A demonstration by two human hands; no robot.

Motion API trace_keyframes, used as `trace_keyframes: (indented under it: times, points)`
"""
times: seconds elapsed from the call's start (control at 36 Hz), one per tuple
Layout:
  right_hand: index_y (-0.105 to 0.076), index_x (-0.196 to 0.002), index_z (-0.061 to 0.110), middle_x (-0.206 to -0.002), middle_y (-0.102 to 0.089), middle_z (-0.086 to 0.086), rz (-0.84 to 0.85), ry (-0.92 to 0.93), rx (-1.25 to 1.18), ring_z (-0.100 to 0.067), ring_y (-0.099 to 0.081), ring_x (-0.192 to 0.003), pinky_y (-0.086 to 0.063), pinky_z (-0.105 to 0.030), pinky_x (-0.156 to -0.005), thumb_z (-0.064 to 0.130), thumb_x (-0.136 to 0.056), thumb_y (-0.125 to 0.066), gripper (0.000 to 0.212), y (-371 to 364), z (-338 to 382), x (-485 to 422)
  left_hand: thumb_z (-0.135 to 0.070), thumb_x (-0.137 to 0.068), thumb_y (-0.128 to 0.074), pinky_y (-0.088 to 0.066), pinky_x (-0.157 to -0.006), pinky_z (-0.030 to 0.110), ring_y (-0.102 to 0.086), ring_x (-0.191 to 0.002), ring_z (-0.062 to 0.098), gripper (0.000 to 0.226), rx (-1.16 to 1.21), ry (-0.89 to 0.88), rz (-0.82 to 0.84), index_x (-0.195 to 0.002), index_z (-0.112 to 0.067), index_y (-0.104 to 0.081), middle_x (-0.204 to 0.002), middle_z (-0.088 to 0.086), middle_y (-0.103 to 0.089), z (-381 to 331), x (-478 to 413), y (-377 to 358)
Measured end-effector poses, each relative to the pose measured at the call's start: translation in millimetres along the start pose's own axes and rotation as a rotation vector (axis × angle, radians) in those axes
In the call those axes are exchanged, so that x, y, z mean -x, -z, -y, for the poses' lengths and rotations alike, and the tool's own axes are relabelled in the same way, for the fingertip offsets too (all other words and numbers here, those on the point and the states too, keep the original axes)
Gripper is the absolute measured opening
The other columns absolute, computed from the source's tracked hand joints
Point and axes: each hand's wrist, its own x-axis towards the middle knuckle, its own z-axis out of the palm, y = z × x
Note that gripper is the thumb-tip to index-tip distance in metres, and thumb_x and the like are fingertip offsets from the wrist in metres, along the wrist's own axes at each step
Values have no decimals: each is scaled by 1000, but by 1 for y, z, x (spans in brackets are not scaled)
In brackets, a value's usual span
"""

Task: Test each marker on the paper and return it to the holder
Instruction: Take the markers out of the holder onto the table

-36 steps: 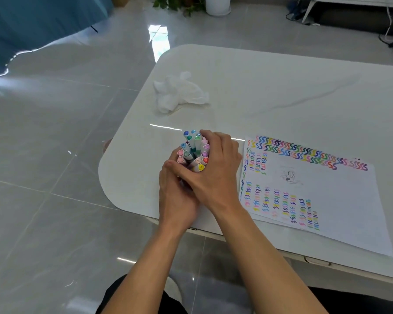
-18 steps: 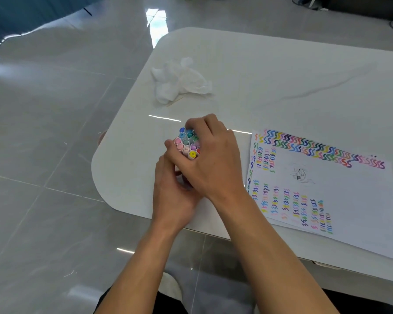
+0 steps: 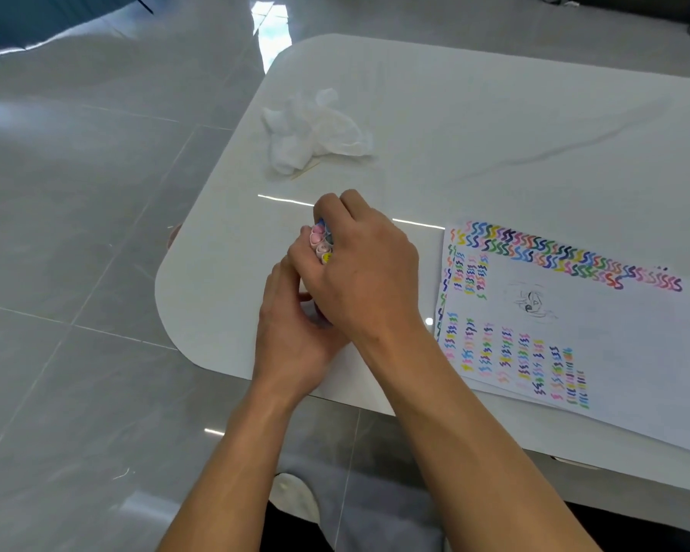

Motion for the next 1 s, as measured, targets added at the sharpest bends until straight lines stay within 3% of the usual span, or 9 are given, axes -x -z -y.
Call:
trace_keyframes:
  times: [0.11,0.22,0.33,0.44,0.5,0.69,0.78,0.92,1.0]
  points:
    - [-68,-101,15,-85,-54,4,18,1,26,-17,-38,-70,-24,-29,-56,28,-90,-66,17,0,4,2,-60,-65,-66,-49,-72,7,-63,-101,-5,61,-3,16,-24,-121,-62,-41,-119,-17,-62,5,-1,0]
    - [-67,-103,17,-83,-43,7,46,10,70,-18,-36,-71,-12,-27,-52,27,-92,-63,16,-1,8,-2,-59,-65,-62,-57,-79,25,-66,-99,3,55,45,53,-8,-118,-53,-49,-118,-12,-64,10,-2,-1]
    - [-70,-103,16,-87,-63,2,33,8,51,-18,-38,-69,-26,-28,-57,27,-91,-65,17,-4,7,0,-54,-57,-52,-41,-82,1,-54,-100,-13,77,-79,-13,-11,-130,-31,-48,-122,-18,-57,6,-2,2]
    - [-72,-98,13,-86,-64,0,-15,-3,21,-16,-41,-68,-28,-28,-57,23,-88,-69,13,-4,4,-1,-57,-62,-64,-47,-73,3,-60,-104,-7,70,9,-2,10,-127,-63,-39,-127,-16,-57,0,1,3]
    - [-72,-96,12,-85,-65,-1,-29,-4,-6,-21,-49,-67,-30,-29,-55,21,-88,-69,12,-2,1,-2,-57,-59,-71,-49,-72,5,-62,-104,-1,79,29,-4,14,-132,-59,-39,-128,-16,-58,-2,1,3]
    - [-74,-91,7,-85,-70,-7,-186,-1,-163,-30,-63,-69,-49,-41,-56,14,-84,-71,11,10,0,-8,-41,-61,-89,-63,-79,37,-64,-109,28,97,12,-27,27,-145,-44,-39,-128,-6,-58,2,-1,4]
    - [-75,-91,8,-86,-71,-4,-237,-35,-218,-28,-64,-71,-49,-41,-60,16,-85,-70,11,17,-1,-12,-35,-65,-92,-63,-79,35,-63,-111,28,101,-4,-44,1,-148,-43,-35,-131,-6,-55,3,-1,4]
    - [-74,-86,8,-82,-70,-1,-345,-103,-325,-18,-61,-70,-46,-32,-63,10,-84,-72,4,31,-3,-16,-53,-63,-88,-62,-81,26,-62,-115,21,104,-12,-41,-24,-146,-58,-27,-139,-18,-50,3,3,4]
    - [-74,-86,9,-81,-69,0,-398,-143,-380,-15,-61,-72,-47,-29,-66,12,-86,-70,5,42,-5,-18,-48,-65,-91,-59,-83,19,-63,-114,18,103,-2,-37,-27,-145,-59,-27,-139,-17,-51,2,3,3]
